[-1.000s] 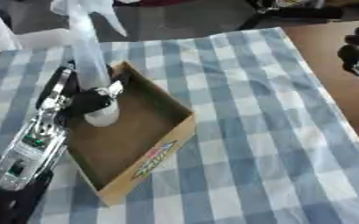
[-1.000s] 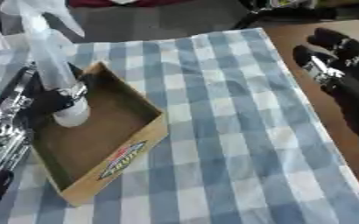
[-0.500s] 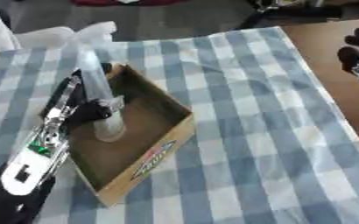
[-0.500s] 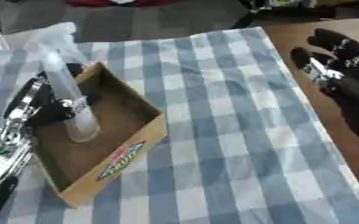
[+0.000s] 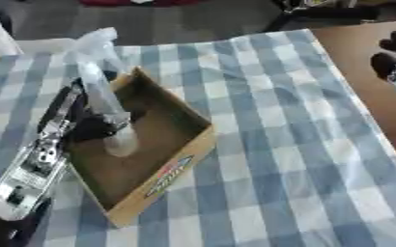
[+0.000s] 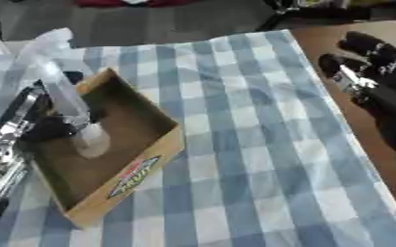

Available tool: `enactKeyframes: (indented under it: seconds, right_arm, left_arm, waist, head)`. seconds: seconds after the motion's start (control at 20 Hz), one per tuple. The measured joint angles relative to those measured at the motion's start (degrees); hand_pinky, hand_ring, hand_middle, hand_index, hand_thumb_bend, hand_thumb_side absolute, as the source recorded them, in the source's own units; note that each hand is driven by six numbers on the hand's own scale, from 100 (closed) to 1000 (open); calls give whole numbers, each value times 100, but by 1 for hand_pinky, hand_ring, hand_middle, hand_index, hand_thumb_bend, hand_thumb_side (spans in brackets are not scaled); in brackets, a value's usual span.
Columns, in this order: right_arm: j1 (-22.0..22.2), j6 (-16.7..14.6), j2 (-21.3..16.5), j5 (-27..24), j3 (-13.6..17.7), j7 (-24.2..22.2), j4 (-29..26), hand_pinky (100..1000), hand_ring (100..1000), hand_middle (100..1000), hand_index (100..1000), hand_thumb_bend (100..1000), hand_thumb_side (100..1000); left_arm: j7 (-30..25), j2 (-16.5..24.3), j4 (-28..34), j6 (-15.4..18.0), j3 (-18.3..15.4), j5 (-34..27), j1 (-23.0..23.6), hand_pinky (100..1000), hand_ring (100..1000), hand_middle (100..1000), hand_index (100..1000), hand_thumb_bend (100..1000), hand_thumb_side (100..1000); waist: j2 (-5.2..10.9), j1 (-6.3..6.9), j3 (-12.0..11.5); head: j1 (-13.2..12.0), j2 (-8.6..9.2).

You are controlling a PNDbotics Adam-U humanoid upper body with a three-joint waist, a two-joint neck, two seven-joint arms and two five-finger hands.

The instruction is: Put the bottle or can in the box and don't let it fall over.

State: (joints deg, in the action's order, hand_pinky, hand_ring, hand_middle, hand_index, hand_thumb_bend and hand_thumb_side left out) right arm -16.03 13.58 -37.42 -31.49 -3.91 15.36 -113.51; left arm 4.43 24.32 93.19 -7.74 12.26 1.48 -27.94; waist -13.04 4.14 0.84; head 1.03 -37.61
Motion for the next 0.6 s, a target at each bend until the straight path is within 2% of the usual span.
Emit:
enactKeyframes:
  seconds: [0.35, 0.6]
  right_arm:
    - [42, -32, -8, 4, 20, 32, 0, 962, 894, 891, 899, 440, 281]
    - [57, -54, -16, 6, 62, 64, 0, 962, 895, 892, 899, 445, 279]
  left_arm:
    - [299, 500, 718, -95, -482, -299, 722, 1000, 913, 780, 809, 691, 319]
    - [582, 544, 1029, -83, -1031, -611, 1264, 1000, 909, 784, 813, 661, 310]
  waist:
    - [-6, 14, -58]
    - [-12, -8, -141]
  head:
    - [68, 0]
    - [145, 0]
